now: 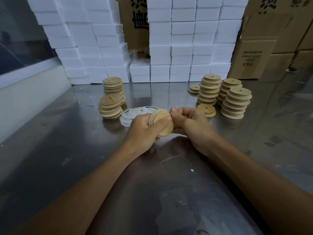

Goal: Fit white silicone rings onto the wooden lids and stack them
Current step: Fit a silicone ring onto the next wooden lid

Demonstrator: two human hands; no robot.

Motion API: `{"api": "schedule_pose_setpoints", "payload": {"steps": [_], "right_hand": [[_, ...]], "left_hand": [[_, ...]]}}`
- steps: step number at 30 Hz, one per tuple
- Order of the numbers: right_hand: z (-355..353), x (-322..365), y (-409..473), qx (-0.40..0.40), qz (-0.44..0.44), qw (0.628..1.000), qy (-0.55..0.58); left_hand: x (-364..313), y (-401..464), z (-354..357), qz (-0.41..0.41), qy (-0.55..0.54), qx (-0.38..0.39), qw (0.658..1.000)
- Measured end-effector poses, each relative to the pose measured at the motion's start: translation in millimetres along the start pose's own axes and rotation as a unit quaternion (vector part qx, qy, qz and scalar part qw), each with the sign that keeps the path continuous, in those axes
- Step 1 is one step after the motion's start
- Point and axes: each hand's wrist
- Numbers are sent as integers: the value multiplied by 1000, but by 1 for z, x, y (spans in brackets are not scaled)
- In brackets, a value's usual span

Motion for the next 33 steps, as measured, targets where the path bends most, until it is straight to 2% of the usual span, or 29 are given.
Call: {"api": "schedule_pose_setpoints", "payload": {"steps": [5, 8, 10, 13, 15, 16, 17, 19, 22, 24, 26, 29, 33], "right_hand": [[-3, -2, 0, 10, -5, 999, -52], [-2, -5, -1, -15, -61, 987, -150], [-1, -7, -3, -49, -140, 957, -251], [-5, -3, -5, -69, -265, 886, -374], [-6, 1, -5, -59, -331, 837, -431], [-6, 3, -5, -55, -350, 826, -439], [-4, 3, -5, -52, -356, 828, -430], [0, 2, -5, -49, -323, 873, -361], [0, -2, -3, -31, -185, 956, -224], [-3, -5, -2, -22, -124, 974, -190], [-5, -7, -1, -27, -135, 968, -208], [-6, -4, -4, -33, -222, 929, -294], [-5, 7, -6, 3, -366, 816, -447]], "left_hand": [[-2, -1, -1, -1, -16, -10, 1000], [-1, -1, 0, 5, -6, -3, 1000], [1, 0, -1, 31, 34, -10, 999], [9, 2, -3, 68, 150, -51, 985], [11, 2, -3, 72, 159, -42, 984], [11, 2, -3, 68, 147, -27, 986], [11, 2, -4, 62, 126, -17, 990], [10, 3, -4, 47, 69, -21, 996], [11, 4, -7, 12, 16, -37, 999], [10, 4, -7, -3, 6, -28, 1000], [8, 4, -5, -3, -7, -9, 1000], [9, 4, -5, 12, -2, -5, 1000], [11, 1, -4, 42, 61, 20, 997]]}}
Point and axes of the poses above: each hand's wrist, its own y-axis towards the middle knuckle, its own z-axis out of the palm, x = y × z, and after that the axes turned 3 degrees about -x, right-handed
